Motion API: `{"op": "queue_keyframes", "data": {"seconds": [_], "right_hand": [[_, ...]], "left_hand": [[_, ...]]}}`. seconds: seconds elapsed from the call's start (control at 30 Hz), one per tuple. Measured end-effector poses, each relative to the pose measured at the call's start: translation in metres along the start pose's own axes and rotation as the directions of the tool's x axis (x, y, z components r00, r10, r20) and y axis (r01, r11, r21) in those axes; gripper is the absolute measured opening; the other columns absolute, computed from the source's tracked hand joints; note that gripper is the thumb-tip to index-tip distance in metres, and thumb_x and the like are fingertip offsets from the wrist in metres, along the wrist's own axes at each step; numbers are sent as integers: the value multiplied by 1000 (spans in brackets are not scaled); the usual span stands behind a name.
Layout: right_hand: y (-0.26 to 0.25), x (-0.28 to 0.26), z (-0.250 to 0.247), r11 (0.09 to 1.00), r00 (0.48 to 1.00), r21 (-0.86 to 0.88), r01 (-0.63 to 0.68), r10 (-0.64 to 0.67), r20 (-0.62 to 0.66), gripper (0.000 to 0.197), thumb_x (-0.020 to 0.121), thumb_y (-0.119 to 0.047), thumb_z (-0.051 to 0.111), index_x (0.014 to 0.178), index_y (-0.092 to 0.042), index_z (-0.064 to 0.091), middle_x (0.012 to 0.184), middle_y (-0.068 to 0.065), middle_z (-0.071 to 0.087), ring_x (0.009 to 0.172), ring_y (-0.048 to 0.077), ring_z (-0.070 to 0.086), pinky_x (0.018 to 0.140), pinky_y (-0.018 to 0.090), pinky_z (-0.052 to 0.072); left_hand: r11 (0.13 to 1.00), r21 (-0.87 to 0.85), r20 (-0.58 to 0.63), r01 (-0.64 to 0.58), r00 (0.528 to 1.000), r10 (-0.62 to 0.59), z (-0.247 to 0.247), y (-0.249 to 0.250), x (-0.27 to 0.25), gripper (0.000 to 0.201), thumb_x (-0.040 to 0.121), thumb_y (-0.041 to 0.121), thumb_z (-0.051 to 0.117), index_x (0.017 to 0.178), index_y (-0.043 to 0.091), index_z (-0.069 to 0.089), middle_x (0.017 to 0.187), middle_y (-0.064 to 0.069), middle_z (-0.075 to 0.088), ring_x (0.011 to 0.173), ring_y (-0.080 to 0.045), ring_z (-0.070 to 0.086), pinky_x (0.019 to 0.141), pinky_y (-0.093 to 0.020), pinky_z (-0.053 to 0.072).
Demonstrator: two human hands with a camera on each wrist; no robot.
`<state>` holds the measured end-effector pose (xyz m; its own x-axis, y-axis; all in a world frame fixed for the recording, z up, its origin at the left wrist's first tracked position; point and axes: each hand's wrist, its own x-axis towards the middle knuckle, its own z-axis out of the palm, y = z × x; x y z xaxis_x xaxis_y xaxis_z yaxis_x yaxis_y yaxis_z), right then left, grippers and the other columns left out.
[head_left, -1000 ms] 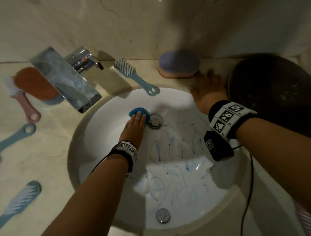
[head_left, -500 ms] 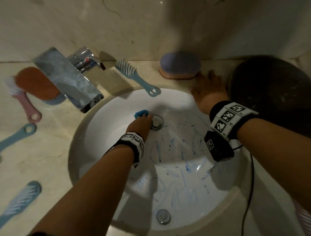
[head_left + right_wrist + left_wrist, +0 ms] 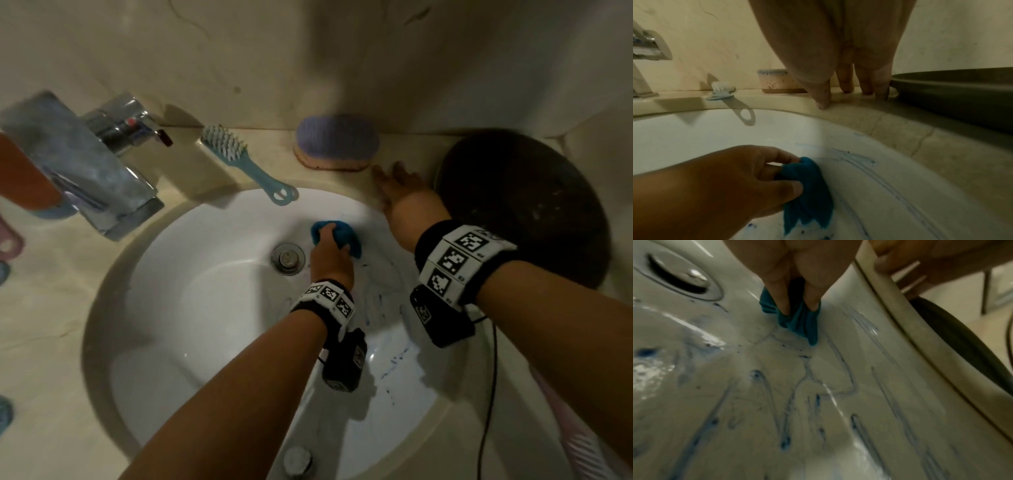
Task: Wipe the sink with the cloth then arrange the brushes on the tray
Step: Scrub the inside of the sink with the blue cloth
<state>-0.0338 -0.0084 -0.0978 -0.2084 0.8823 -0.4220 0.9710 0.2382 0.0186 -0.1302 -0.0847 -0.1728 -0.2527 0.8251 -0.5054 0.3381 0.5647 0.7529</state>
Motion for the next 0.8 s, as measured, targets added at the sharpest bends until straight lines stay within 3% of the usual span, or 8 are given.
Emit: {"op": "queue_keyframes", "data": {"seconds": [0.17,0.4,0.53,0.6,0.7,0.8], "right_hand": [[-1,-1,-1,1000,1000,4,2,-2,-8,59,98,-16,31,151,-22,5,158,15,2,140,40,18,111,44,26],[-3,-1,-6,1000,1000,25,-1,1,20,65,96,-15,40,150,-24,5,158,13,2,141,39,16,112,45,25],[-2,-3,-4,1000,1000,7,9,-9,-8,67,96,-17,42,151,-23,4,158,13,3,141,38,16,113,41,23],[-1,-4,-4,1000,1000,1,12,-12,-17,66,97,-18,42,151,-23,5,158,13,3,141,37,16,113,40,22],[-2,-4,-7,1000,1000,-10,13,-13,0,68,96,-19,43,151,-23,4,158,13,2,141,37,16,112,41,24],[-2,-4,-8,1000,1000,-12,10,-9,18,73,94,-21,49,151,-23,4,158,14,2,141,38,17,111,43,26]], "left_hand": [[998,-3,85,-68,994,68,12,4,-7,46,93,12,49,138,21,42,134,-15,53,120,-31,52,98,-30,40],[977,-194,-141,-87,988,61,-16,0,-6,43,94,15,52,136,19,44,138,-11,49,123,-26,49,102,-24,34],[926,-353,-140,-134,986,90,2,12,-8,42,85,5,63,124,15,54,119,-8,61,109,-21,58,95,-25,47],[908,-401,-132,-116,989,68,17,15,-11,41,79,-3,66,116,11,58,108,-3,61,98,-15,58,85,-17,46],[945,-296,-138,-139,985,102,30,14,-7,39,74,-3,69,111,5,59,113,-11,59,97,-17,54,79,-7,34],[975,-149,-134,-164,980,144,30,13,4,30,72,2,69,102,5,63,112,-14,57,100,-25,56,79,-13,34]]}}
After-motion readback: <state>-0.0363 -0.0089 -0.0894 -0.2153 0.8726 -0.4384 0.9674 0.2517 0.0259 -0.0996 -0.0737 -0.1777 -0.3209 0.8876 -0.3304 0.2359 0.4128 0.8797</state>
